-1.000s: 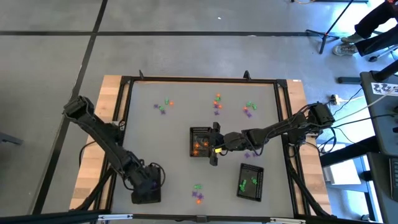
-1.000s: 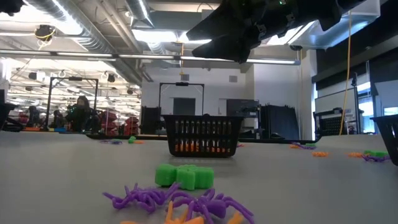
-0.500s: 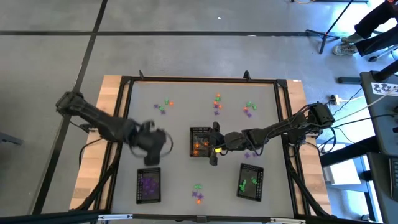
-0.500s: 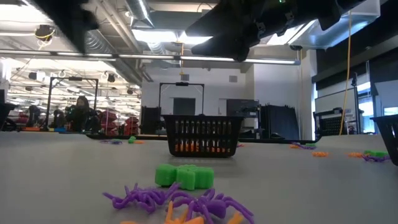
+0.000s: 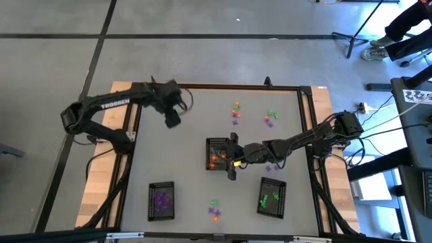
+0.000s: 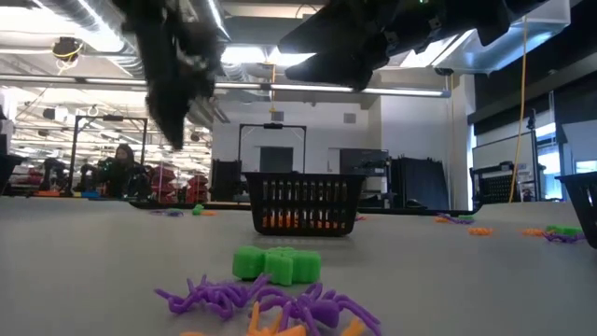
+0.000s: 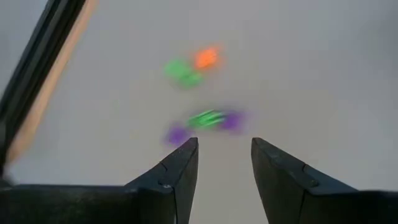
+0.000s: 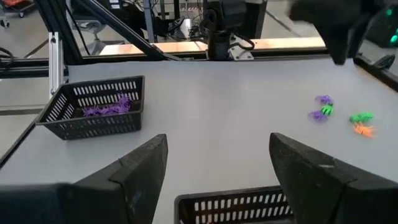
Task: Sort Halloween decoration
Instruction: Put the violet spider toy into the bottom left black bin
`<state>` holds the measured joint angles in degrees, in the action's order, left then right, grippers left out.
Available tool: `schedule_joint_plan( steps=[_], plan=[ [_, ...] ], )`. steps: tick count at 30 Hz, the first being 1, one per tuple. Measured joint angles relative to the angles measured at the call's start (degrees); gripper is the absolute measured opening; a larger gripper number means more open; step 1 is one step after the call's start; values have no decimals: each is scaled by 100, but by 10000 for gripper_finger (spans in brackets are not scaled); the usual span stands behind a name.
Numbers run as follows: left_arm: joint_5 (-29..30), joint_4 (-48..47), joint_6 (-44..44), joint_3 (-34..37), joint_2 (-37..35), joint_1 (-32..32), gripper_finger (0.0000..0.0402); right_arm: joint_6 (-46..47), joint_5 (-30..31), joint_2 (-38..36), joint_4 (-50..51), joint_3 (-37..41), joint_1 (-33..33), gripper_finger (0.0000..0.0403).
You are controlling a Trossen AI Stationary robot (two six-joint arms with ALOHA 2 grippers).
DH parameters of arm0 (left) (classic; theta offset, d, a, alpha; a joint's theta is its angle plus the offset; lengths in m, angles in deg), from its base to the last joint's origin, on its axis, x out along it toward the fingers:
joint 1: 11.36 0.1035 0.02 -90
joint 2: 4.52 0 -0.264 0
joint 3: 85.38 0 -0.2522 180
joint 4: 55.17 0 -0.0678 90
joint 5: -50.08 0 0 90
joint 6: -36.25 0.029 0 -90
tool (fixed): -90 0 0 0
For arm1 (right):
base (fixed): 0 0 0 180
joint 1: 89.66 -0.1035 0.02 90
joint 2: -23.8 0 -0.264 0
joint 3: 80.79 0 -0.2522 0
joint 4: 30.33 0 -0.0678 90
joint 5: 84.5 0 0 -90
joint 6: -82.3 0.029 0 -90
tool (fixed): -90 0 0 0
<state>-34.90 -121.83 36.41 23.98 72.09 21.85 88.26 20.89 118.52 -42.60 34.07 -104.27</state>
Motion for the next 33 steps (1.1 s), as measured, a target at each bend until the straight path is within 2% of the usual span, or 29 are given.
schedule_joint_plan(
  steps=[5,13,20,27,33],
  plan=[
    [72,349,-595,579,194,928,141,-335,187,0,-251,0,7,282],
    [-269,1854,-963,1586,199,1108,141,-446,209,0,-661,0,115,282],
    [117,2259,-1491,1664,468,1108,140,-442,208,0,-697,0,125,282],
    [41,2254,-1620,1633,1253,1108,140,-437,208,0,-696,0,122,282],
    [44,2269,-1624,1622,1329,1100,137,-486,211,0,-694,0,122,282]
  ],
)
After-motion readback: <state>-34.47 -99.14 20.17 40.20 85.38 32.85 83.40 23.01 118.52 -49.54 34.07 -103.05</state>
